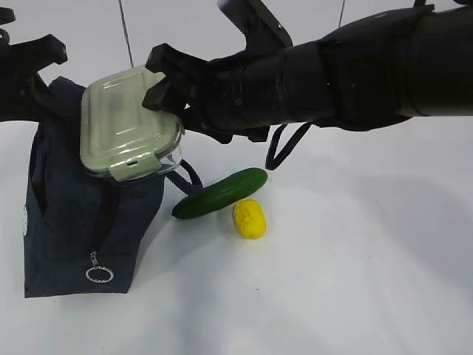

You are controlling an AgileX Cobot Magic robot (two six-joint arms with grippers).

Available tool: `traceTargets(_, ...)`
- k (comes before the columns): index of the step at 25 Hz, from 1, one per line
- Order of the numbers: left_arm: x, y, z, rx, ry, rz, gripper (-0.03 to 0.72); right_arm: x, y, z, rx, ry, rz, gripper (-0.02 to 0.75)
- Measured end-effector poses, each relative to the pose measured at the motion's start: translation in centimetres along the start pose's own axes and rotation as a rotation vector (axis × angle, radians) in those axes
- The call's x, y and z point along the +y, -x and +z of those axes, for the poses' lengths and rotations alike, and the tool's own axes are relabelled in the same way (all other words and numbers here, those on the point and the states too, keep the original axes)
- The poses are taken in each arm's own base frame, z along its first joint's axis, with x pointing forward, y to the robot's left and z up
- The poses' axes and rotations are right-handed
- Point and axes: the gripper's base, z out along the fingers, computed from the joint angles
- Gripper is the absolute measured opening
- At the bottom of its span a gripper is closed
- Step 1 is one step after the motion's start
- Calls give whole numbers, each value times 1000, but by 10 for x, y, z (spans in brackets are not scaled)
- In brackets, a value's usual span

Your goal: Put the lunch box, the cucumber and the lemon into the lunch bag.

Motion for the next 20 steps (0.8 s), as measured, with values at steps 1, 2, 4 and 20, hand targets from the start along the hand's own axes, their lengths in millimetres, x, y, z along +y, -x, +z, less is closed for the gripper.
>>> traceTargets(1, 0, 0, 0, 0, 0, 0, -5, 0, 1, 0, -6, -5, -17, 391)
traceTargets(2, 0, 0, 0, -2, 0, 0, -5, -1, 1, 0, -12, -10, -30, 391)
traceTargets(4, 0, 0, 0, -2, 0, 0, -5, -1, 2, 0, -17, -15, -64, 391)
traceTargets(20, -4, -1, 0, 7, -44, -60, -5, -17, -2, 22, -4, -67, -134, 391)
